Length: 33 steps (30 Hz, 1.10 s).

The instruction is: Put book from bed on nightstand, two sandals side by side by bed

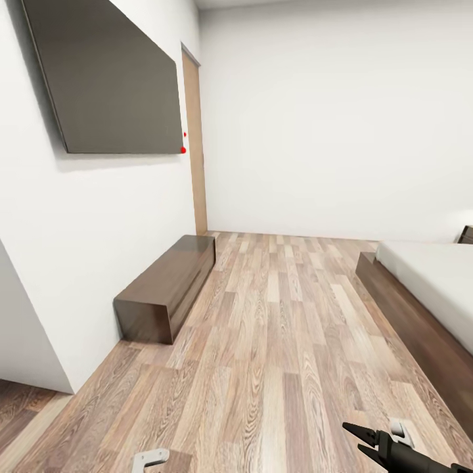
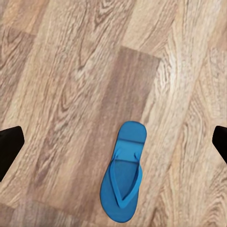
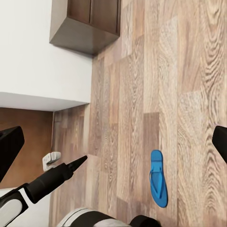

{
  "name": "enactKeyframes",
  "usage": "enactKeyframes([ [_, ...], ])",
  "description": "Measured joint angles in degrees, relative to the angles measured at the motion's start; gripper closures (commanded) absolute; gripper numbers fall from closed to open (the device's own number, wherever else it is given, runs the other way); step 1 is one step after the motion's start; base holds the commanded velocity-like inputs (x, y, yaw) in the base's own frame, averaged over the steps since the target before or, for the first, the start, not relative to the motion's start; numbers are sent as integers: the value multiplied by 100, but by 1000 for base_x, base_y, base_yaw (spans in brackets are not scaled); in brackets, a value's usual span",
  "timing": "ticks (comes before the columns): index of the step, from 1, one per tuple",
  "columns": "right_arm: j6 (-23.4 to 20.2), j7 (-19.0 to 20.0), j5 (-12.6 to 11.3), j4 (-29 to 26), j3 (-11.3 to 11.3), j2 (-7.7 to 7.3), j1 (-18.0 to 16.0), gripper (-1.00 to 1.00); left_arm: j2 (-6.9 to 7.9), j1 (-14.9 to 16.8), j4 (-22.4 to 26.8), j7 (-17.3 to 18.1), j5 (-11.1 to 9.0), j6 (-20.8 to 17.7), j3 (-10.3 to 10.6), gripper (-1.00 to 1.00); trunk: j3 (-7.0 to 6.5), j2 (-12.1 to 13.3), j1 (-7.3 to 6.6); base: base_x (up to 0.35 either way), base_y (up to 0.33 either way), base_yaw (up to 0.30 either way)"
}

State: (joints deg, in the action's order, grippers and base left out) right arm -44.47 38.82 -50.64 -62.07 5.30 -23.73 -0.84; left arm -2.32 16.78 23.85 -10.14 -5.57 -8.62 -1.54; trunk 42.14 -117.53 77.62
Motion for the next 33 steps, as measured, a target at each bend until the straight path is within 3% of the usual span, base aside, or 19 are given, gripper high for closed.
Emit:
enactKeyframes([
  [27,-5,5,0,-11,37,-19,0,-100,-2,0,-1,0,0,-1,12,-100,485,-1083,593,0,0,0],
  [33,-8,5,0,-8,119,-201,0,-100,-2,0,1,0,0,-2,13,-100,592,-1324,725,0,0,0],
])
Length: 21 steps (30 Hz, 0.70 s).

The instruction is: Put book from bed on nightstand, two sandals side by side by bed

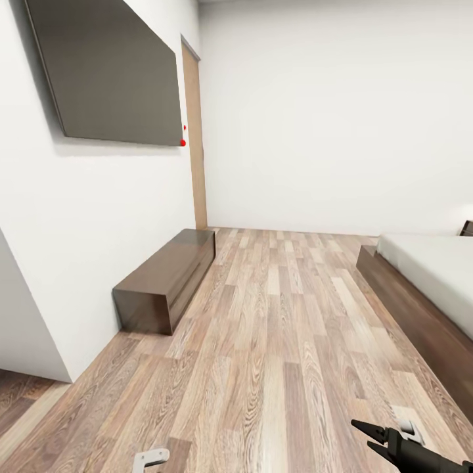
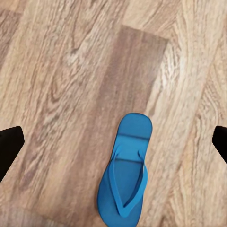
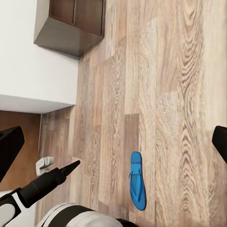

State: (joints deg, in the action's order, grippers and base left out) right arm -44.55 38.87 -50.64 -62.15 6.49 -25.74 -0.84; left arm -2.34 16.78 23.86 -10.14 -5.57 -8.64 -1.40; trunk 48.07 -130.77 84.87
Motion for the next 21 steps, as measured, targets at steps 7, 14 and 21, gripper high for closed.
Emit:
enactKeyframes([
  [7,-7,0,-8,7,11,-26,0,-100,0,0,0,0,0,0,3,-100,126,-281,154,0,0,0],
  [14,-9,0,-9,9,12,-27,0,-100,1,0,0,0,0,3,2,-100,251,-561,308,0,0,0],
  [21,-9,0,-9,9,12,-27,0,-100,-171,4,124,-13,3,-48,4,-100,377,-842,461,0,0,0],
])
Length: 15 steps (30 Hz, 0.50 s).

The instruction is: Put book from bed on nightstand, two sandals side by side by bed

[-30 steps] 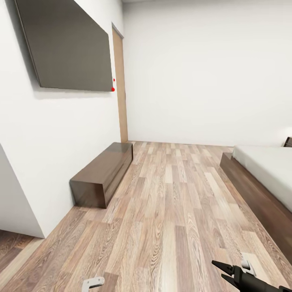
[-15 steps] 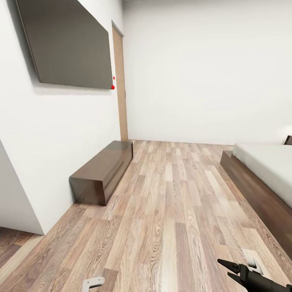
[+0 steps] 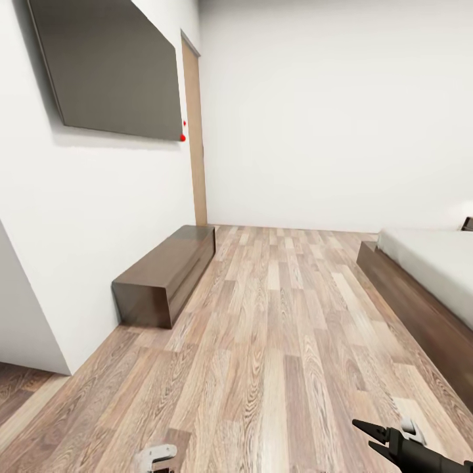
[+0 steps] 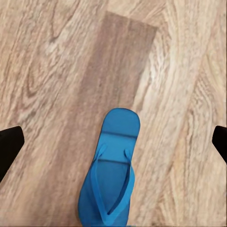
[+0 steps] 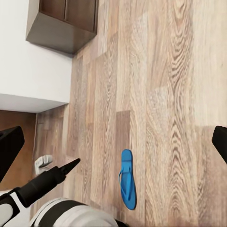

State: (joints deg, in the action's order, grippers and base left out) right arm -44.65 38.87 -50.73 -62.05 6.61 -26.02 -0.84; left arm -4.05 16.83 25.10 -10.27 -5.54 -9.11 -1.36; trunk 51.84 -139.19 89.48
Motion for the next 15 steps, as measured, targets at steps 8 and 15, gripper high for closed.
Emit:
enactKeyframes([
  [8,0,0,0,0,0,0,0,-100,-254,178,791,11,8,-834,238,-100,143,-321,176,0,0,0],
  [15,0,0,-1,-5,-1,0,0,-100,-243,336,925,46,11,-1305,482,-100,290,-409,233,0,0,0],
])
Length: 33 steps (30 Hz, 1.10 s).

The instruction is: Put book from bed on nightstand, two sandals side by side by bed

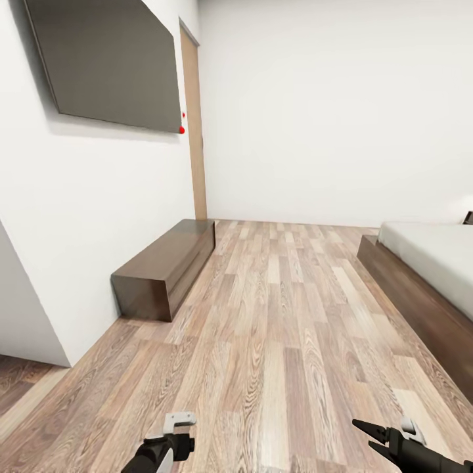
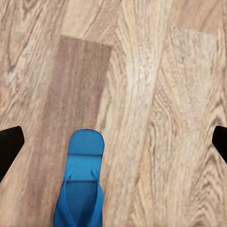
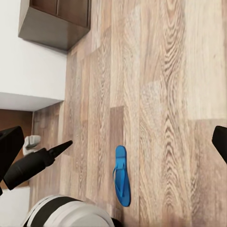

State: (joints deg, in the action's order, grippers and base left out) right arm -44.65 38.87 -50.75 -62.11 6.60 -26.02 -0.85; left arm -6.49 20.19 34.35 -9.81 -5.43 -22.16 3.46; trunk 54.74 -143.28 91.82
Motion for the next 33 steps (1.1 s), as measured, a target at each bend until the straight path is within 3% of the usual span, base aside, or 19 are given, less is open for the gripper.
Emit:
enactKeyframes([
  [33,0,0,0,-3,1,0,0,-100,56,10,-38,-6,-1,72,21,-100,732,-45,85,0,0,0],
])
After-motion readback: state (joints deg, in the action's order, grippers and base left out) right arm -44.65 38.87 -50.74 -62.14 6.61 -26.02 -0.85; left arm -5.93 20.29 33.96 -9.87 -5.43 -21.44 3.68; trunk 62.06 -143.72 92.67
